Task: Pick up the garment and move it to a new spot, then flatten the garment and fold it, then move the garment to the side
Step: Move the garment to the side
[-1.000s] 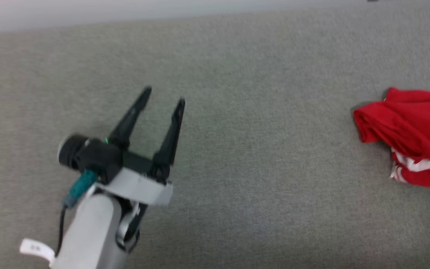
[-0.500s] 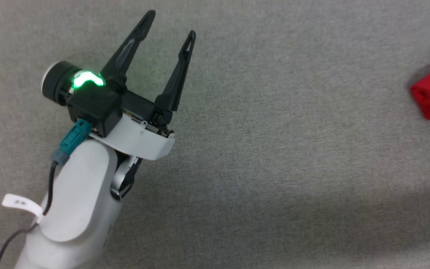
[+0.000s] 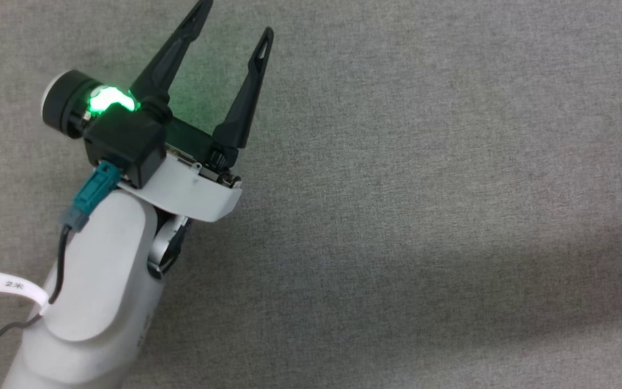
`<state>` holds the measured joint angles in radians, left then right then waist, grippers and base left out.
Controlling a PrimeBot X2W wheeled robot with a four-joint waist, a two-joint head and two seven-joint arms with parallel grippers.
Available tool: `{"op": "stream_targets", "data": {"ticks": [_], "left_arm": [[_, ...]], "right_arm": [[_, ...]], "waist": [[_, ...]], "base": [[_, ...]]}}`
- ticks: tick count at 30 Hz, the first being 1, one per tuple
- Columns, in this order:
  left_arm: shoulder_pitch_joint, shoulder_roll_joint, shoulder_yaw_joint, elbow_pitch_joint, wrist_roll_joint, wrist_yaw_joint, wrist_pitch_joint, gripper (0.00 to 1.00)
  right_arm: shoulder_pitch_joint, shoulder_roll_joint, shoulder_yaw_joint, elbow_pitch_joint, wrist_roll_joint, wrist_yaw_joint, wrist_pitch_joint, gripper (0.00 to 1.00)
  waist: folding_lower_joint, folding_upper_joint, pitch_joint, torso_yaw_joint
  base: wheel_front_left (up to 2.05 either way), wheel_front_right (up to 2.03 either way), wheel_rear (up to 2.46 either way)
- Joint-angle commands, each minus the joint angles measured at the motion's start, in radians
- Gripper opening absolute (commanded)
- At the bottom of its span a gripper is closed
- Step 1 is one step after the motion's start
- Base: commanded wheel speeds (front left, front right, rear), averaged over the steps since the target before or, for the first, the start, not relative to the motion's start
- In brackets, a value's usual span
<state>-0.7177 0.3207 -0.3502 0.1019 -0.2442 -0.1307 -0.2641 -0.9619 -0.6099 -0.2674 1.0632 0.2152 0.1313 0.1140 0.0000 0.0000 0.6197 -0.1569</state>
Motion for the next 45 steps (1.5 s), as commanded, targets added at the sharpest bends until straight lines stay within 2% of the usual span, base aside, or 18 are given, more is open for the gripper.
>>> {"op": "stream_targets", "data": {"ticks": [1, 7, 8, 10, 11, 14, 20, 27, 32, 38, 45], "left_arm": [[-0.009, 0.001, -0.002, -0.002, 0.008, 0.001, 0.0, 1.0], [-0.006, 0.001, -0.004, 0.005, 0.009, 0.001, 0.0, 1.0], [-0.005, -0.001, -0.004, 0.008, 0.008, 0.001, 0.0, 1.0], [0.001, -0.008, -0.002, 0.014, 0.005, 0.001, 0.0, 1.0], [0.007, -0.012, 0.0, 0.018, 0.002, 0.001, 0.0, 1.0], [0.035, -0.021, 0.012, 0.027, -0.004, 0.001, 0.0, 1.0], [0.121, -0.049, 0.051, 0.042, -0.023, 0.001, 0.0, 1.0], [0.263, -0.081, 0.114, 0.081, -0.042, 0.001, 0.0, 1.0], [0.351, -0.088, 0.16, 0.117, -0.054, 0.001, 0.0, 1.0], [0.438, -0.085, 0.231, 0.147, -0.076, 0.001, 0.0, 1.0], [0.535, -0.085, 0.314, 0.162, -0.047, 0.001, 0.0, 1.0]], "right_arm": [[-0.012, 0.007, -0.002, 0.008, -0.007, -0.001, -0.005, 0.0], [-0.061, 0.016, -0.008, 0.09, -0.041, -0.001, -0.06, 0.0], [-0.069, 0.016, -0.009, 0.101, -0.047, -0.001, -0.069, 0.05], [-0.08, 0.013, -0.005, 0.112, -0.055, -0.001, -0.096, 0.87], [-0.083, 0.013, 0.0, 0.117, -0.059, -0.001, -0.105, 1.0], [-0.086, 0.022, 0.038, 0.125, -0.061, -0.001, -0.106, 1.0], [-0.036, 0.036, 0.191, 0.061, -0.011, -0.001, -0.091, 1.0], [0.127, 0.09, 0.426, -0.136, 0.159, -0.001, -0.078, 1.0], [0.26, 0.11, 0.549, -0.287, 0.264, -0.001, -0.13, 1.0], [0.342, 0.155, 0.583, -0.382, 0.33, -0.001, -0.223, 1.0], [0.411, 0.224, 0.554, -0.388, 0.329, -0.001, -0.325, 1.0]], "waist": [[0.0, 0.0, 0.004, -0.001], [0.0, 0.0, 0.009, -0.011], [0.0, 0.0, 0.006, -0.012], [0.0, 0.0, -0.006, -0.013], [0.0, 0.0, -0.016, -0.013], [0.0, 0.0, -0.056, -0.012], [0.0, 0.0, -0.17, 0.004], [0.0, 0.0, -0.305, 0.051], [0.0, 0.0, -0.38, 0.085], [0.0, 0.0, -0.457, 0.103], [0.0, 0.0, -0.547, 0.12]], "base": [[0.0, 0.0, 0.0], [0.0, 0.0, 0.0], [0.0, 0.0, 0.0], [0.0, 0.0, 0.0], [0.0, 0.0, 0.0], [0.0, 0.0, 0.0], [0.0, 0.0, 0.0], [0.0, 0.0, 0.0], [0.0, 0.0, 0.0], [0.0, 0.0, 0.0], [0.0, 0.0, 0.0]]}}
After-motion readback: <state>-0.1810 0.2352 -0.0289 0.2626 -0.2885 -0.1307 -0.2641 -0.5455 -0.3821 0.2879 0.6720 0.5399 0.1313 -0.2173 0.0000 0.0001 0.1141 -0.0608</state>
